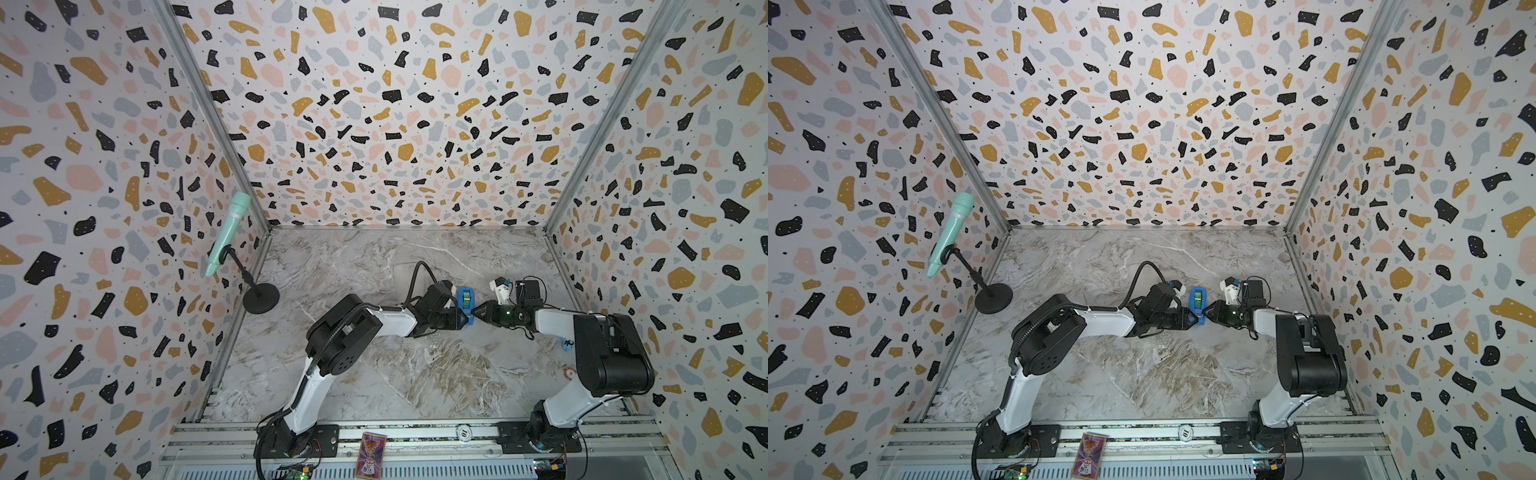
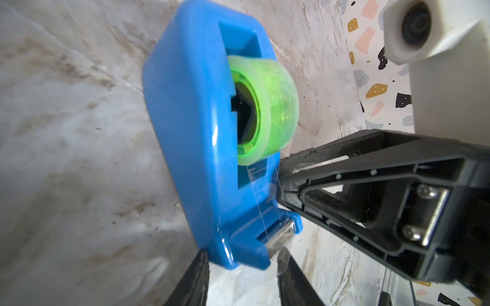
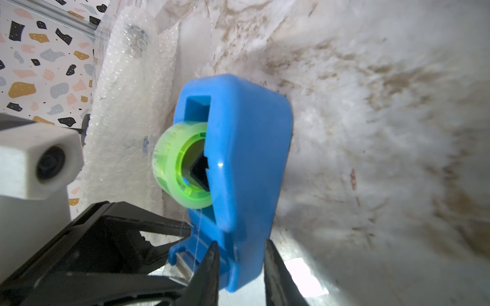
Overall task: Wrap wine bottles in bubble wrap
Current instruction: Tear off the tape using the Tape Cutter.
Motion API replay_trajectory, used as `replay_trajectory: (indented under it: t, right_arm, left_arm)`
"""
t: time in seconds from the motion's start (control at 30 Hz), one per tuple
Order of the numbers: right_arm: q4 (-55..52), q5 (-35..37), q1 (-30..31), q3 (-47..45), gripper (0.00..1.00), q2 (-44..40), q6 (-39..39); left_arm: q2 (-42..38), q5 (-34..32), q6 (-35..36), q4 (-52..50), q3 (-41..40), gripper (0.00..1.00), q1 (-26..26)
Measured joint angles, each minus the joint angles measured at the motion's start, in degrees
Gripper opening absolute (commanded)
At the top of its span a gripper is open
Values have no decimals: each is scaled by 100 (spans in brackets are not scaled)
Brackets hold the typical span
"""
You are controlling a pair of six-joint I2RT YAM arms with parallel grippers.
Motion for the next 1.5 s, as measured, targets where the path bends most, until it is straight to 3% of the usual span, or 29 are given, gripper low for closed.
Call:
replay_trajectory:
  t: [0.37, 1.3, 1.5]
  right_arm:
    - [90, -4, 0, -127, 26, 0, -20]
    - [262, -153, 22, -192, 25, 66, -20]
    - [262, -153, 22, -192, 25, 66, -22]
  left_arm:
    - [-424, -116, -555, 640, -809, 43, -2]
    - [-278, -168, -1202, 1519, -815, 45, -192]
    - [-267, -280, -1193, 1556, -855, 53, -199]
